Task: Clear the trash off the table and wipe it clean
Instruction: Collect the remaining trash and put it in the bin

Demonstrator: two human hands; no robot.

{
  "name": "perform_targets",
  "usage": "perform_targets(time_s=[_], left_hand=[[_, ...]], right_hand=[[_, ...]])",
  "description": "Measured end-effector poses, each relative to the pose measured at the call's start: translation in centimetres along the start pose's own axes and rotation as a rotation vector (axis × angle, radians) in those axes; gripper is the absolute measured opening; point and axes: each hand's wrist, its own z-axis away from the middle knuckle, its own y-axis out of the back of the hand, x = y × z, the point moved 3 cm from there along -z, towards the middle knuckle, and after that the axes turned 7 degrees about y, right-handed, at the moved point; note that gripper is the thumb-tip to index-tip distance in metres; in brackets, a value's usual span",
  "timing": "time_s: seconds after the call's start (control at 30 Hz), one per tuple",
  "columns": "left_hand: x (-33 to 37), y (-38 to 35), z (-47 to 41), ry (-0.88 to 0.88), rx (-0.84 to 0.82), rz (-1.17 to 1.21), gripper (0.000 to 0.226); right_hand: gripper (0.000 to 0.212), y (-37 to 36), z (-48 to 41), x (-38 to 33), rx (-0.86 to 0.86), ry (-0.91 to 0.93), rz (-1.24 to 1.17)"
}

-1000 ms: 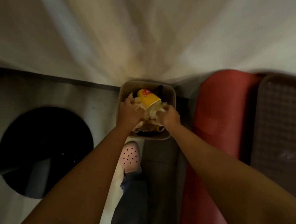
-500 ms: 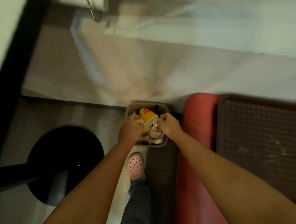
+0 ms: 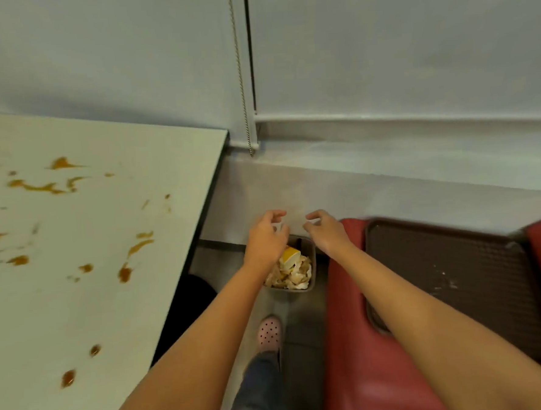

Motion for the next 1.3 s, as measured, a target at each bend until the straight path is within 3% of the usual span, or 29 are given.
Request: perform_targets(time_s=[0.3, 0.73, 1.3], left_hand=[[6.3, 12.0, 9.1, -0.130, 0.220, 0.052, 0.030], [-2.0, 25.7, 19.0, 0.059, 0.466, 0.112, 0.028], [-16.8, 30.1, 39.0, 0.177, 0.545, 0.178, 0.025]], right_hand=[[0.028, 1.6, 7.3, -10.8, -0.033, 0.224, -0.074], [0.011, -8.5, 14.3, -23.9, -0.295, 0.448, -0.125], [0.016, -23.4, 32.6, -22.4, -0.480, 0.364, -0.143]])
